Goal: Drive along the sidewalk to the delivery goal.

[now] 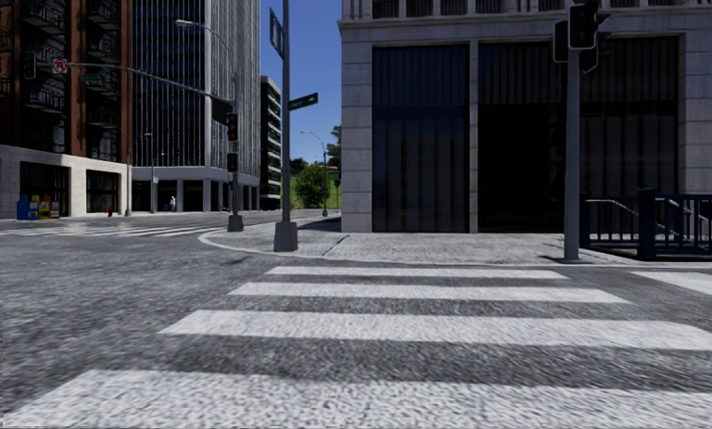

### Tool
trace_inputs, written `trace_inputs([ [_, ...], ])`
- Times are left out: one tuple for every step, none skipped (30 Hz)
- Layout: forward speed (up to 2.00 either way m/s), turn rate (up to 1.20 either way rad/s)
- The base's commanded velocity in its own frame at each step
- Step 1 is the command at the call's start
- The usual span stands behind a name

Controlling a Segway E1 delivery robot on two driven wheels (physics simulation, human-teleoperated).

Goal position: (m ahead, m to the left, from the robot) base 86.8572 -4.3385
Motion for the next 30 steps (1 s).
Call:
trace_inputs([
  [2.0,0.0],
  [2.0,0.0],
  [2.0,0.0],
  [2.0,0.0],
  [2.0,0.0],
  [2.0,0.0],
  [2.0,0.0],
  [2.0,0.0],
  [2.0,0.0],
  [2.0,0.0],
  [2.0,0.0],
  [2.0,0.0],
  [2.0,0.0],
  [2.0,0.0],
  [2.0,0.0],
  [2.0,0.0],
  [2.0,0.0],
  [2.0,0.0],
  [2.0,0.0],
  [2.0,0.0],
  [2.0,0.0],
  [2.0,0.0],
  [2.0,0.0],
  [2.0,0.0],
  [2.0,0.0],
  [2.0,0.0],
  [2.0,0.0],
  [2.0,0.0],
  [2.0,0.0],
  [2.0,0.0],
])
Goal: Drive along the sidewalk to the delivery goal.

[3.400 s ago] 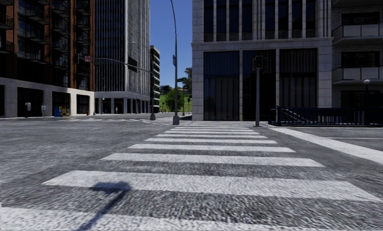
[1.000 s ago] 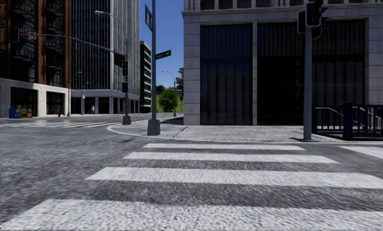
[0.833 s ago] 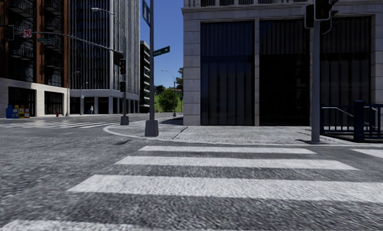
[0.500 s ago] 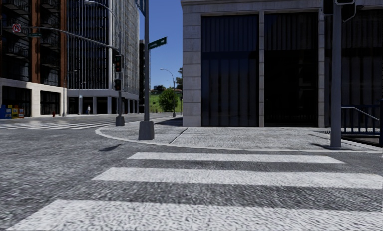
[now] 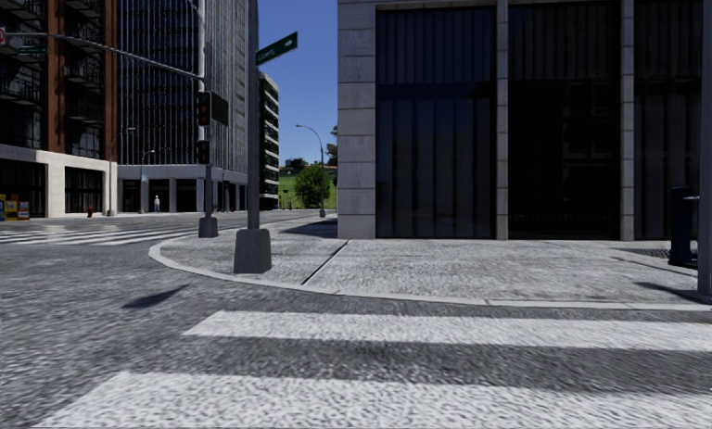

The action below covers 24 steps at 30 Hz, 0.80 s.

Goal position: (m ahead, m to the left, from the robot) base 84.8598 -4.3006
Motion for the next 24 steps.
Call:
trace_inputs([
  [2.0,0.0],
  [2.0,0.0],
  [2.0,0.0],
  [2.0,0.0],
  [2.0,0.0],
  [2.0,0.0],
  [2.0,0.0],
  [2.0,0.0],
  [2.0,0.0],
  [2.0,0.0],
  [2.0,0.0],
  [2.0,0.0],
  [2.0,0.0],
  [2.0,0.0],
  [2.0,0.0],
  [2.0,0.0],
  [2.0,0.0],
  [2.0,0.0],
  [2.0,0.0],
  [2.0,0.0],
  [2.0,0.0],
  [2.0,0.0],
  [2.0,0.0],
  [2.0,0.0],
])
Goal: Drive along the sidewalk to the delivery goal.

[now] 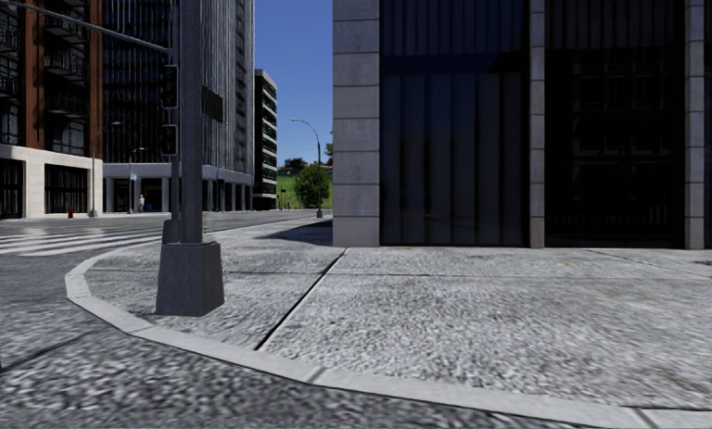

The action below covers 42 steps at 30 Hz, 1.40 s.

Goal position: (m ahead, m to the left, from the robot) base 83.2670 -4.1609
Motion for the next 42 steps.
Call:
trace_inputs([
  [2.0,0.0],
  [2.0,0.0],
  [2.0,0.0],
  [2.0,0.0],
  [2.0,0.0],
  [2.0,0.0],
  [2.0,0.0],
  [2.0,0.0],
  [2.0,0.0],
  [2.0,0.0],
  [2.0,0.0],
  [1.99,0.0],
  [1.88,0.0],
  [1.74,0.0],
  [1.66,0.0],
  [1.66,0.0],
  [1.65,0.0],
  [1.64,0.0],
  [1.63,0.0],
  [1.6,0.0],
  [1.6,0.0],
  [1.59,0.0],
  [1.59,0.0],
  [1.59,0.0],
  [1.59,0.0],
  [1.59,0.0],
  [1.59,0.0],
  [1.59,0.0],
  [1.59,0.0],
  [1.59,0.0],
  [1.59,0.0],
  [1.59,0.07],
  [1.59,0.18],
  [1.59,0.32],
  [1.59,0.43],
  [1.59,0.51],
  [1.59,0.51],
  [1.59,0.55],
  [1.59,0.59],
  [1.59,0.61],
  [1.59,0.62],
  [1.59,0.62],
])
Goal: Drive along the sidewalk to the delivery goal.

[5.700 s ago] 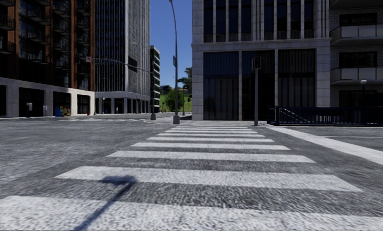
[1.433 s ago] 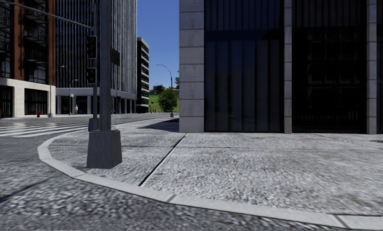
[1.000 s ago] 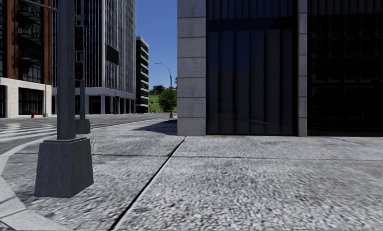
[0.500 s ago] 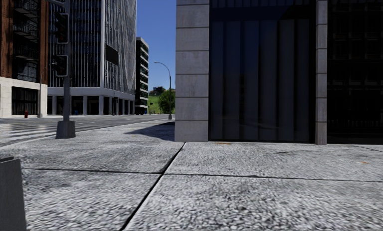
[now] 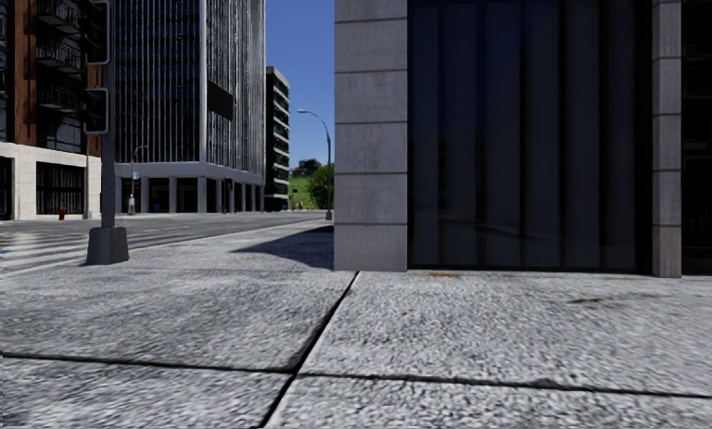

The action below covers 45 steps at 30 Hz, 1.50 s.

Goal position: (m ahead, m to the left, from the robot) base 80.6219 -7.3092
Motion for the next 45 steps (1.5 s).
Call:
trace_inputs([
  [1.59,0.64],
  [1.59,0.65],
  [1.59,0.69],
  [1.59,0.72],
  [1.59,0.72],
  [1.59,0.73],
  [1.59,0.73],
  [1.59,0.74],
  [1.59,0.74],
  [1.59,0.74],
  [1.59,0.74],
  [1.59,0.74],
  [1.59,0.74],
  [1.59,0.74],
  [1.59,0.69],
  [1.59,0.69],
  [1.59,0.52],
  [1.59,0.33],
  [1.69,0.0],
  [2.0,0.0],
  [2.0,0.0],
  [2.0,0.0],
  [2.0,0.0],
  [2.0,0.0],
  [2.0,0.0],
  [2.0,0.0],
  [2.0,0.0],
  [2.0,0.0],
  [2.0,0.0],
  [2.0,0.0],
  [2.0,0.0],
  [2.0,0.0],
  [2.0,0.0],
  [2.0,0.0],
  [2.0,0.0],
  [2.0,0.0],
  [2.0,0.0],
  [2.0,0.0],
  [2.0,0.0],
  [2.0,0.0],
  [2.0,0.0],
  [2.0,0.0],
  [2.0,-0.01],
  [2.0,-0.01],
  [2.0,-0.11],
])
